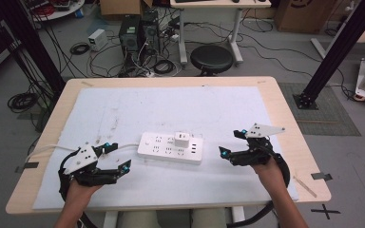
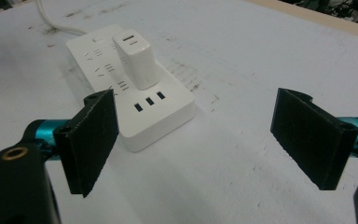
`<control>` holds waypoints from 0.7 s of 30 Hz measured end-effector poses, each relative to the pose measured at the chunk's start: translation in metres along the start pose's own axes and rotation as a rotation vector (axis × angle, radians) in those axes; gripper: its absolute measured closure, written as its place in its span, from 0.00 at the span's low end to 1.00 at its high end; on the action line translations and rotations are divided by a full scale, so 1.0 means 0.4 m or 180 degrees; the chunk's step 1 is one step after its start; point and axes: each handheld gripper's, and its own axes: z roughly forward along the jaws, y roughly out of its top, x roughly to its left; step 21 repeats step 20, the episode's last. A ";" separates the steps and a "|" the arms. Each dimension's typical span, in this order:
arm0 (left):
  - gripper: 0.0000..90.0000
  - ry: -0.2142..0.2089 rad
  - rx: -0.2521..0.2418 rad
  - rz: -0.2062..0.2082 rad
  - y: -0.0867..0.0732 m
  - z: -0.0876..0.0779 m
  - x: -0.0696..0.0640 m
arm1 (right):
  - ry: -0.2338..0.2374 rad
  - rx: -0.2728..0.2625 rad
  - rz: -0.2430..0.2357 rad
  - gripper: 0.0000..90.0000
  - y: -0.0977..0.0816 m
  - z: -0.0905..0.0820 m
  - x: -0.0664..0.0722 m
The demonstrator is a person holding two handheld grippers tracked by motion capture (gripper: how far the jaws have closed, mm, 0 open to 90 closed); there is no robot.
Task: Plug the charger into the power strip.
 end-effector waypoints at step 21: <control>0.26 0.0013 0.0032 -0.0028 -0.007 0.007 0.001 | -0.0053 -0.0056 0.0105 0.17 -0.038 -0.029 -0.015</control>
